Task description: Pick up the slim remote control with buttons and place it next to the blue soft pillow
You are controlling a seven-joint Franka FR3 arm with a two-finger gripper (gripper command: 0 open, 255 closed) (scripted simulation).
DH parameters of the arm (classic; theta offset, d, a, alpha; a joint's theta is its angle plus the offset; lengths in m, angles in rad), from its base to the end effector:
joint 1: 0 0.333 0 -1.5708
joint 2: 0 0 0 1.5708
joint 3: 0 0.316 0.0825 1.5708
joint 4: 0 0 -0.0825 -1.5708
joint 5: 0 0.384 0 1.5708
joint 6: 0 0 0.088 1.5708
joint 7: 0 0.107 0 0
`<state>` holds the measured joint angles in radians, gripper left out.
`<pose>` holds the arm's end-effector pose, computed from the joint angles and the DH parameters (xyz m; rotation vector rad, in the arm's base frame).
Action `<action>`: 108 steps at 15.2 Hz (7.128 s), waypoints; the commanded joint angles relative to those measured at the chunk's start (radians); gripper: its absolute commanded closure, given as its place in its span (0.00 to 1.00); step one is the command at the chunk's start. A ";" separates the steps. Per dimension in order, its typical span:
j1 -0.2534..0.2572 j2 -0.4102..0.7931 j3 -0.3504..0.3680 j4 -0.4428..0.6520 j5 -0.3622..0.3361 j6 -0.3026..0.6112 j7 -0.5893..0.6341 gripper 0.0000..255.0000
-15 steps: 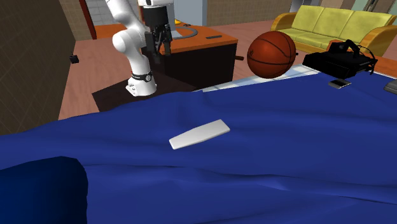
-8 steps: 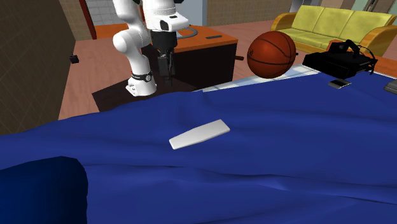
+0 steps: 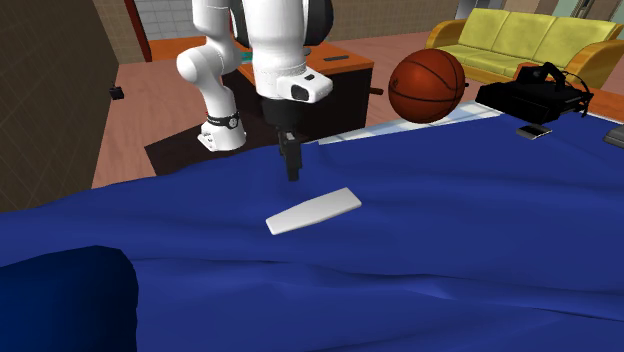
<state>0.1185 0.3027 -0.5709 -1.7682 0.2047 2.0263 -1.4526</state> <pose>0.5828 -0.2406 0.4144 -2.8010 -1.4082 -0.0359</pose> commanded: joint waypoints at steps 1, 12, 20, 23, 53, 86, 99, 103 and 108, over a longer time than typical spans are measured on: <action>-0.031 0.091 0.024 0.088 0.039 -0.013 -0.080 0.00; -0.099 0.300 0.096 0.245 0.100 0.018 -0.216 0.00; -0.100 0.309 0.099 0.237 0.105 0.034 -0.219 0.00; -0.100 0.308 0.099 0.237 0.105 0.034 -0.219 1.00; -0.102 0.224 0.069 0.409 0.055 -0.212 -0.183 1.00; -0.412 0.248 -0.005 0.562 0.090 -0.359 -0.522 1.00; -0.384 0.255 0.002 0.391 0.100 -0.188 -0.539 1.00; -0.381 0.266 0.006 0.352 0.108 -0.141 -0.546 1.00; -0.379 0.284 0.014 0.311 0.120 -0.085 -0.554 1.00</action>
<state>-0.2592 0.5791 -0.5594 -1.4527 0.3210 1.9298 -2.0050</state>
